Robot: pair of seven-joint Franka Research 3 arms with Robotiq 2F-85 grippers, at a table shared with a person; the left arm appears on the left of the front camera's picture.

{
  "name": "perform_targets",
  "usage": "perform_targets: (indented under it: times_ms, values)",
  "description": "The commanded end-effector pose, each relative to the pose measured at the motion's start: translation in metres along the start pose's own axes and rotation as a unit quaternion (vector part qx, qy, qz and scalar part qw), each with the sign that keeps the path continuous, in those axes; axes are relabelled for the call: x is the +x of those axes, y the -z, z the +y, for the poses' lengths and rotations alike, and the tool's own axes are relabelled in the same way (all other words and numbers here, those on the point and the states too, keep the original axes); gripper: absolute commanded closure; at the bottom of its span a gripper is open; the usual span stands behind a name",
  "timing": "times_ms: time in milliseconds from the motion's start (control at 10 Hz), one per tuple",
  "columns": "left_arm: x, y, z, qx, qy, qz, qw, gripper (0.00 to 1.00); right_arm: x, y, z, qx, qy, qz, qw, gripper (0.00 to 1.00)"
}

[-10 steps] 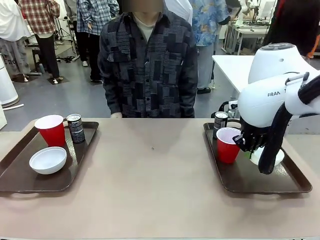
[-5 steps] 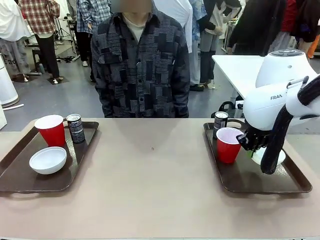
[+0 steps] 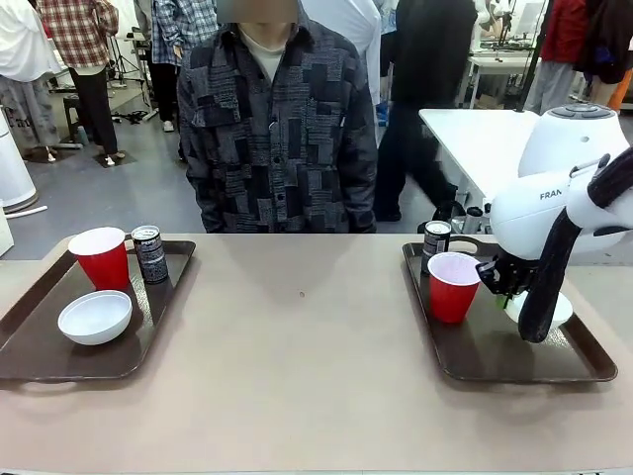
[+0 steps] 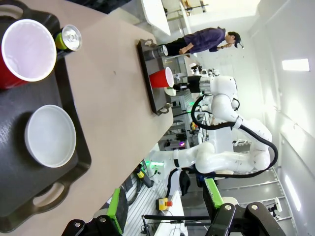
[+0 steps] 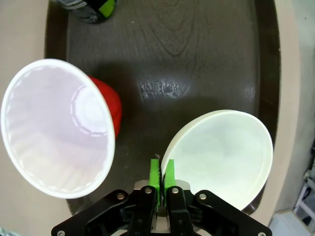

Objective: Prepare tableware on both trays.
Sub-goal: Pick up a Picnic Bowl from the table and place it on a Handle tray.

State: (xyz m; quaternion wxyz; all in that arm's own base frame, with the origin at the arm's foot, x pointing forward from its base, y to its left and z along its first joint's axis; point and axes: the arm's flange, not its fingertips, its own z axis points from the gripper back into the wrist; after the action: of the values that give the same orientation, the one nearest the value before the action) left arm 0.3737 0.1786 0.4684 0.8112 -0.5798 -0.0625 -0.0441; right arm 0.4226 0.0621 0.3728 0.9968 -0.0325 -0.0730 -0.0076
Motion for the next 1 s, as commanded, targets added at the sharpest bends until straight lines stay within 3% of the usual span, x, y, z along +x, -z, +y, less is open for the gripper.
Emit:
perform_targets:
  times_ms: [0, 400, 500, 600, 700, 800, 900]
  values:
    - [0.001, -0.001, -0.004, -0.006, -0.005, -0.006, 1.000, 0.18, 0.018, 0.017, -0.001, 0.006, 0.024, 0.003, 1.000, 0.96]
    - [0.001, -0.001, -0.004, -0.006, -0.005, -0.006, 1.000, 0.18, 0.034, 0.040, -0.015, 0.022, 0.051, 0.026, 0.998, 0.96]
    - [0.001, -0.001, -0.004, -0.006, -0.005, -0.006, 1.000, 0.18, 0.035, 0.040, -0.017, 0.017, 0.046, 0.028, 0.998, 0.70]
    - [0.001, -0.001, -0.004, -0.006, -0.005, -0.006, 1.000, 0.18, 0.034, 0.039, -0.016, 0.020, 0.041, 0.028, 0.999, 0.36]
    - [0.001, -0.001, -0.004, -0.006, -0.005, -0.006, 1.000, 0.18, 0.032, 0.036, -0.015, 0.022, 0.041, 0.028, 0.999, 0.10]
    - [0.001, -0.001, -0.004, -0.006, -0.005, -0.006, 1.000, 0.18, 0.030, 0.033, -0.014, 0.025, 0.042, 0.030, 0.998, 0.16]
    - [0.001, -0.001, -0.004, -0.006, -0.005, -0.006, 1.000, 0.18, 0.026, 0.028, -0.013, 0.027, 0.050, 0.034, 0.998, 0.62]
